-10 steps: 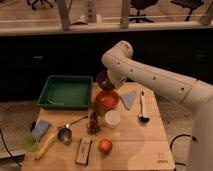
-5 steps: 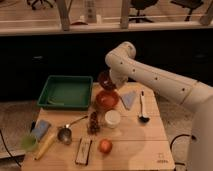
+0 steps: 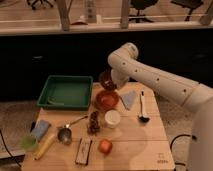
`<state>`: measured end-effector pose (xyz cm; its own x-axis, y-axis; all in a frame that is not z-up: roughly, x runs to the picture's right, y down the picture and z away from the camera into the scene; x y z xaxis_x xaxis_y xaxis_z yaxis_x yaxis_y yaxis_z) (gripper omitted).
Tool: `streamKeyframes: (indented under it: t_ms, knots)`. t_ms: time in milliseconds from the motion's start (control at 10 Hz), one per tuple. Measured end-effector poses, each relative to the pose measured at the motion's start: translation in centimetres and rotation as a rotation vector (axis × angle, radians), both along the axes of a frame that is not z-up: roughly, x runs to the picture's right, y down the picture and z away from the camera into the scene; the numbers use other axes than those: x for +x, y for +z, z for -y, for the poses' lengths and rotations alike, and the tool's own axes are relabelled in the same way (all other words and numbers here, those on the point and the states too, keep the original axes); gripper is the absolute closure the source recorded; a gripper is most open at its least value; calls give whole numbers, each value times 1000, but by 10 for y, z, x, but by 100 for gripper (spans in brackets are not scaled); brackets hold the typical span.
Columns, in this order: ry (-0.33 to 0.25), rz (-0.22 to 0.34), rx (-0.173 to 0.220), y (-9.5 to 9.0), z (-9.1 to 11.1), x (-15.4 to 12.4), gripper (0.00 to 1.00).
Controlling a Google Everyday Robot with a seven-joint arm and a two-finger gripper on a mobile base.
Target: Stack bowls into tray
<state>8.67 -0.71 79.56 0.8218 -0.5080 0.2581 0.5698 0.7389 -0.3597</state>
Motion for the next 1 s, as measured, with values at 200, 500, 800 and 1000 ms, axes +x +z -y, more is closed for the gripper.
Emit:
streamKeyframes:
  t_ms: [200,500,800,1000]
  knots:
    - [6,4,0,4,-1,3,98]
    - [9,11,3,7,-2,3,98]
    - [10,17,4,9,-4,7,98]
    - [10,20,7,10,-4,9,98]
